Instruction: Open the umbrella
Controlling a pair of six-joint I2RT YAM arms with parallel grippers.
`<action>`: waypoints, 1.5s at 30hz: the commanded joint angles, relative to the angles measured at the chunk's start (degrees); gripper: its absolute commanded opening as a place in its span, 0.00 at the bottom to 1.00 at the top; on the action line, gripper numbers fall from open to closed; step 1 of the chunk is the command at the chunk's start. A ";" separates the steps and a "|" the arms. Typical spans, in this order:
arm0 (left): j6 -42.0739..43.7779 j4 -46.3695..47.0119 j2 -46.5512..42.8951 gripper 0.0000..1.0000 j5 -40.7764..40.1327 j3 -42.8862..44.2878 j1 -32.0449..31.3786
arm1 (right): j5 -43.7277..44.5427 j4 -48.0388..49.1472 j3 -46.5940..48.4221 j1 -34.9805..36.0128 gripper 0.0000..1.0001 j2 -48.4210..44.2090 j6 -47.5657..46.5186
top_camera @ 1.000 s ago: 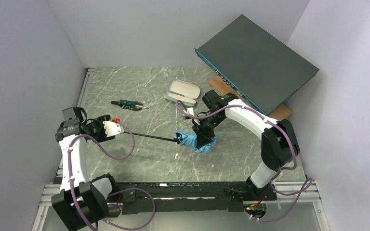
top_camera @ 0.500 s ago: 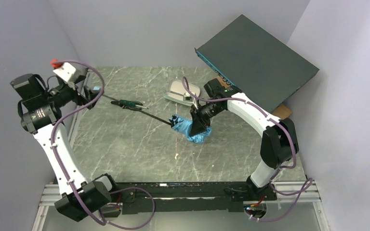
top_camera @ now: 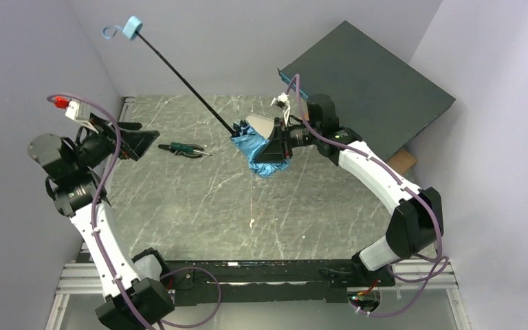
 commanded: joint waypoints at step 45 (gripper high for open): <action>-21.30 26.24 -3.04 0.99 -12.41 -15.40 -30.10 | 14.97 30.28 -3.93 18.50 0.00 -6.84 8.99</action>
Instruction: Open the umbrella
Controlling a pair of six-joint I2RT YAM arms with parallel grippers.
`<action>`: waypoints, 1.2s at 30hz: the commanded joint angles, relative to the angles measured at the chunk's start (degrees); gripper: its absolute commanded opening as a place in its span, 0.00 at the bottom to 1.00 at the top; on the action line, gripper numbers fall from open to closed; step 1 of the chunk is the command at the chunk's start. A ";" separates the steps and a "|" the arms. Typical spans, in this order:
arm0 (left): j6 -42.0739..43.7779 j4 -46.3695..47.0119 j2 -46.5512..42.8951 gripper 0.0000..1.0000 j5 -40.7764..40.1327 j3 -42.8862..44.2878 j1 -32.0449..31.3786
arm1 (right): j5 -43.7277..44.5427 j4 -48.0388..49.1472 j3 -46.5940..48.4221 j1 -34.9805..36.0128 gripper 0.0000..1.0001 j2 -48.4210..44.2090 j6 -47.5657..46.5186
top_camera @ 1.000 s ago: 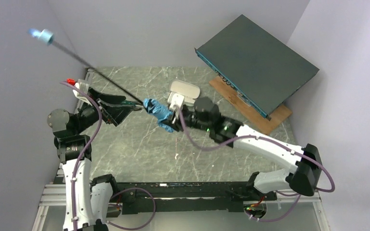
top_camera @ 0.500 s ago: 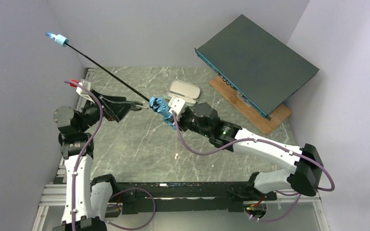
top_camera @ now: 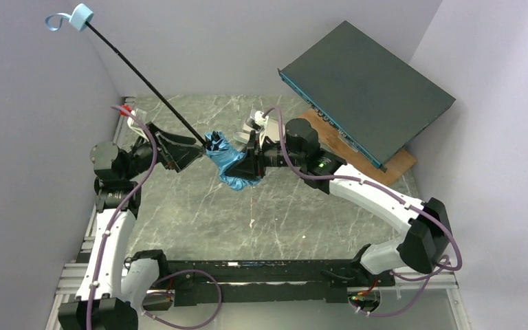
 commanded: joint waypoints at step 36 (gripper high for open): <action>-7.86 -12.82 10.64 1.00 -22.15 13.11 -13.79 | 61.10 11.83 4.55 18.86 0.00 5.56 -37.01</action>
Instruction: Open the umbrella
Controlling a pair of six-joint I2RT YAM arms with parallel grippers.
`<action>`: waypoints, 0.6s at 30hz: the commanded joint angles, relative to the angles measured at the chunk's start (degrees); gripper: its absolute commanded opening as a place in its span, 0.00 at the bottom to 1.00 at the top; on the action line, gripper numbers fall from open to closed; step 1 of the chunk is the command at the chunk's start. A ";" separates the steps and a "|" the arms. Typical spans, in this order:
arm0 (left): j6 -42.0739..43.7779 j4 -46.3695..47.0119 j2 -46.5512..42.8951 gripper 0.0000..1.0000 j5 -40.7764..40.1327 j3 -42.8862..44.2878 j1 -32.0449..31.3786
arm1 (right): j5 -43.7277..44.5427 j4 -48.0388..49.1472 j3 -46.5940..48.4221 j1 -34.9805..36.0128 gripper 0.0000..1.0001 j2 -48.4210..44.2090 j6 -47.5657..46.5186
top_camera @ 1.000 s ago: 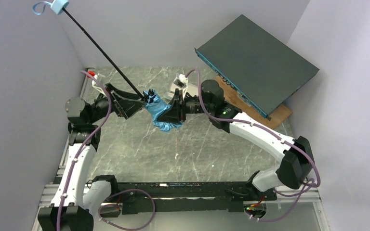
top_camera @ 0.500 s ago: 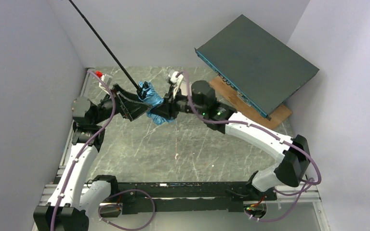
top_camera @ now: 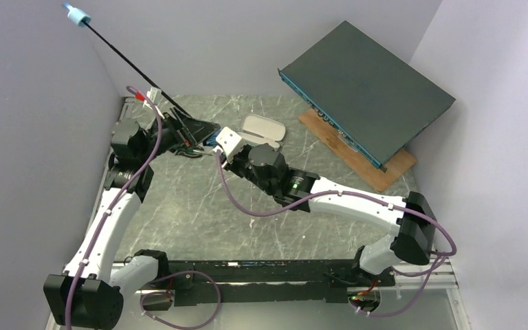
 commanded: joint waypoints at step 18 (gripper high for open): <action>2.41 7.88 0.84 0.00 6.53 -2.89 5.76 | -19.97 -3.29 1.65 -0.29 0.86 -6.93 1.60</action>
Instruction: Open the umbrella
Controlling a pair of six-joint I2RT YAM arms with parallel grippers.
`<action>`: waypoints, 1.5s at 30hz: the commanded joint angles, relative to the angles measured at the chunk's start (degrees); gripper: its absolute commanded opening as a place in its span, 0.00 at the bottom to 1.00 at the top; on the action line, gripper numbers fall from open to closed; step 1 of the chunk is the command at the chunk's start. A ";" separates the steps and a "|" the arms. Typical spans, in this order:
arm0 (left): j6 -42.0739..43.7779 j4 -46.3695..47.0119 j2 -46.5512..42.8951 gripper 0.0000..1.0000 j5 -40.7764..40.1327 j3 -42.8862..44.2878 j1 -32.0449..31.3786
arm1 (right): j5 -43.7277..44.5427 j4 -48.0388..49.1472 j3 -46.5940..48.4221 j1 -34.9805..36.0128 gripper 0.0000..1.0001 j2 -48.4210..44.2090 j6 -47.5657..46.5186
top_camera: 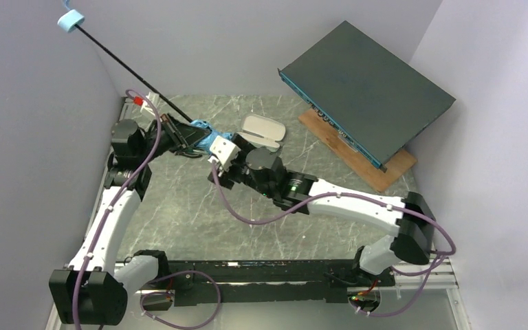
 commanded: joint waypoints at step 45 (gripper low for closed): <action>4.16 27.42 -4.25 0.00 22.67 2.15 -0.97 | -32.18 -15.75 12.79 -7.25 0.21 -4.87 13.84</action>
